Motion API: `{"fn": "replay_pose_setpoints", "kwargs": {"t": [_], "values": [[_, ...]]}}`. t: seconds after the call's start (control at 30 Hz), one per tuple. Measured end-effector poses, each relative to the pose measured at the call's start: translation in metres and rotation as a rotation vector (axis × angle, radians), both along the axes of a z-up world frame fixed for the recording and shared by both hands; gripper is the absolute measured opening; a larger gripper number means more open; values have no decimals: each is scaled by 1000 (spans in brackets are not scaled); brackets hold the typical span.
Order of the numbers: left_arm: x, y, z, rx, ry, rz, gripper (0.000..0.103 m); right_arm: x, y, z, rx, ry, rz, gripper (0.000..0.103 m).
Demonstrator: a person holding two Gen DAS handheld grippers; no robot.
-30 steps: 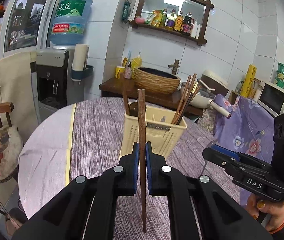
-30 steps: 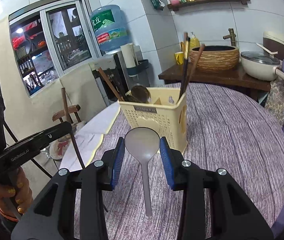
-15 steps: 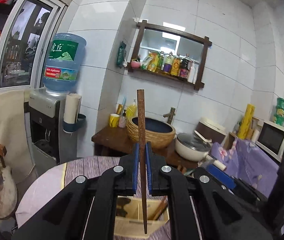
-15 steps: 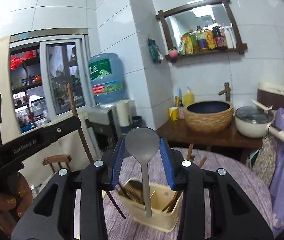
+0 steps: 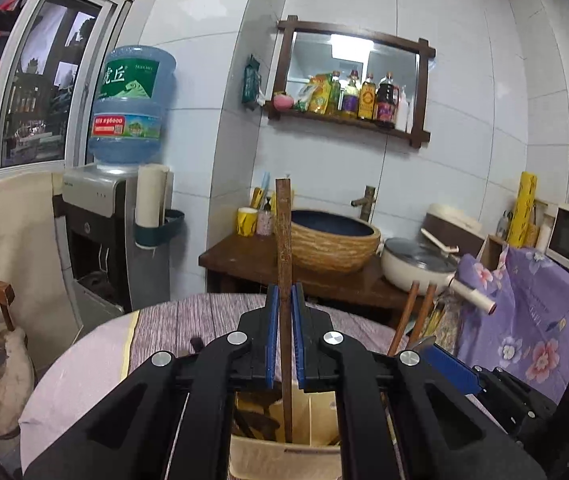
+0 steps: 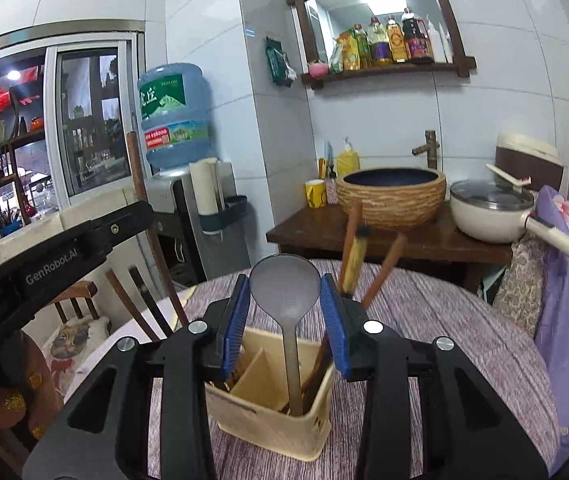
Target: Organize utensils
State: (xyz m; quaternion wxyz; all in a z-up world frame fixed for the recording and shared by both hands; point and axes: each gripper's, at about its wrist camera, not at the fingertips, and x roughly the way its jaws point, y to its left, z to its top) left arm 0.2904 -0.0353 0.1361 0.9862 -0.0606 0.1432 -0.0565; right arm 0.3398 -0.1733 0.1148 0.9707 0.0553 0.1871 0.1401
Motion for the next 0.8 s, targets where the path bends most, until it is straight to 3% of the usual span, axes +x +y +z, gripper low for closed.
{"fn": "replay_pose_setpoints", "kwargs": {"t": [0.27,0.37,0.5,0.53,0.57,0.63,0.8], "values": [[-2,-5,-28,41,55,-35,8,-10,6,-40,-61,38,-1,37],[-8,-2,-27,35,50,-36,8,-16,7,-46,-74,35,-1,50],[-33,3,-20,54,6,-37,13,-34,3,-47,-76,12,3,56],[-41,5,-18,64,-13,-31,29,-43,1,-46,-83,2,2,62],[-53,8,-16,70,-37,-19,56,-51,-1,-45,-87,-8,2,69],[-74,17,-14,60,-88,1,84,-71,-7,-45,-92,-19,-1,75],[-127,27,-23,83,-123,-5,98,-121,-23,-47,-60,-18,15,96]]}}
